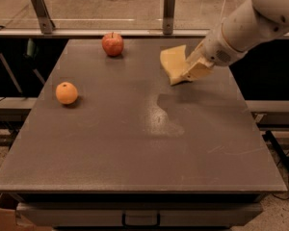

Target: Move sponge near apple

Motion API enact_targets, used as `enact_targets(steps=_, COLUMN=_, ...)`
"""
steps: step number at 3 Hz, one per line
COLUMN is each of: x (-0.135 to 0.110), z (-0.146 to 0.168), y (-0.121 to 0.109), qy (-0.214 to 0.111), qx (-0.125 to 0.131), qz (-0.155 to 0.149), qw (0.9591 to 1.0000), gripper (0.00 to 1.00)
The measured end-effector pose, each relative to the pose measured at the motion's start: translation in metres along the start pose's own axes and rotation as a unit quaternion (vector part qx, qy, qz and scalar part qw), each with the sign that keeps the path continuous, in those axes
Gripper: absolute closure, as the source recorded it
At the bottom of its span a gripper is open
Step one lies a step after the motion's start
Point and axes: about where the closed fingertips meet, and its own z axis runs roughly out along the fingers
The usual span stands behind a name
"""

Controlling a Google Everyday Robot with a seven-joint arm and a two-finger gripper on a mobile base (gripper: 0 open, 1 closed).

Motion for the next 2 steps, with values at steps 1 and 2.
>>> enact_targets(steps=1, x=-0.037, z=0.040, y=-0.036, qy=-0.024, qx=0.003, qz=-0.005, qw=0.9997, gripper=1.00)
enact_targets(steps=2, x=-0.049, z=0.065, y=-0.052, qy=-0.034, qx=0.002, qz=0.005, qw=0.9994, gripper=1.00)
